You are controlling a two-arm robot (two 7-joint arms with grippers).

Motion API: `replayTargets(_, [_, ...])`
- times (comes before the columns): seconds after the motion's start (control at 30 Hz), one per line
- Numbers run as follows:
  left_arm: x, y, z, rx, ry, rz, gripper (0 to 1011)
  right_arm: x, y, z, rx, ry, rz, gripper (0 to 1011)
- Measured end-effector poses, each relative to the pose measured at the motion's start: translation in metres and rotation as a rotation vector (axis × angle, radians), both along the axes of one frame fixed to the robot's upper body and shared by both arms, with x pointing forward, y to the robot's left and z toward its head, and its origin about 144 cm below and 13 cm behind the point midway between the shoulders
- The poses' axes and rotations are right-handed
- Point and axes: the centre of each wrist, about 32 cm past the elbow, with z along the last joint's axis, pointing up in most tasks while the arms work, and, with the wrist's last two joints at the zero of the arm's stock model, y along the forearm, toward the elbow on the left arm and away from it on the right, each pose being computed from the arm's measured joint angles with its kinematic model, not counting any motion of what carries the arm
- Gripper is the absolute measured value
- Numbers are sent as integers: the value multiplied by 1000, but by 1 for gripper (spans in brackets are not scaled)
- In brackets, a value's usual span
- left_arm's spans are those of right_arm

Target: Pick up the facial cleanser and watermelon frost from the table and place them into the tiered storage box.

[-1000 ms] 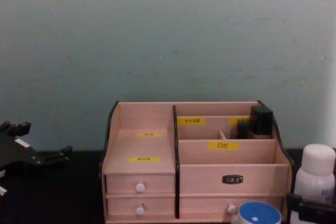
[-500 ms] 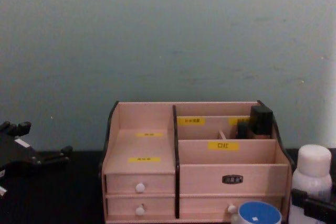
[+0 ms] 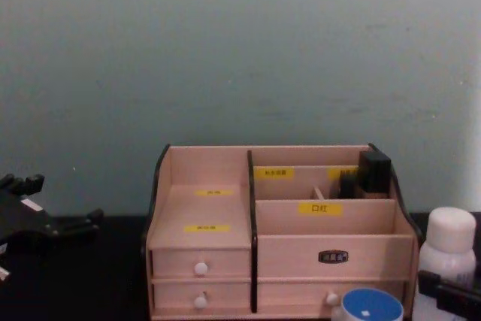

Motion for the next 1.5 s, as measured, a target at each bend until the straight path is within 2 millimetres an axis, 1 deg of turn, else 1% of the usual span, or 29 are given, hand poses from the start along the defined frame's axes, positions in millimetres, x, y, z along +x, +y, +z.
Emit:
replayTargets(0.17, [0,0,0,0,0,0,1002,-4,-4,6,18,-9,15,600])
replayTargets(0.23, [0,0,0,0,0,0,1001,-6,-6,11,32,-16,23,600])
replayTargets(0.47, [0,0,0,0,0,0,1001,-11,-12,35,85,-19,46,600])
replayTargets(0.5, [0,0,0,0,0,0,1001,-11,-13,42,99,-16,54,600])
replayTargets(0.6, [0,0,0,0,0,0,1001,-10,-12,51,113,-18,65,600])
replayTargets(0.63, [0,0,0,0,0,0,1001,-8,-11,57,120,-27,72,600])
replayTargets(0.73, [0,0,0,0,0,0,1001,-3,-9,64,128,-39,81,600])
replayTargets(0.83, [0,0,0,0,0,0,1001,7,-3,73,137,-61,95,600])
replayTargets(0.9, [0,0,0,0,0,0,1001,13,0,76,137,-68,99,600])
replayTargets(1.0, [0,0,0,0,0,0,1001,29,9,82,132,-85,105,600])
replayTargets(1.03, [0,0,0,0,0,0,1001,29,9,82,132,-85,105,600])
replayTargets(1.1, [0,0,0,0,0,0,1001,44,17,85,123,-96,103,600])
replayTargets(1.17, [0,0,0,0,0,0,1002,52,21,86,119,-102,102,600])
replayTargets(1.2, [0,0,0,0,0,0,1001,60,25,87,115,-106,100,600])
replayTargets(1.23, [0,0,0,0,0,0,1001,60,25,87,115,-106,100,600])
replayTargets(1.27, [0,0,0,0,0,0,1001,68,29,88,111,-109,97,600])
replayTargets(1.33, [0,0,0,0,0,0,1001,76,32,89,105,-114,94,600])
replayTargets(1.5, [0,0,0,0,0,0,1002,104,46,92,91,-121,94,600])
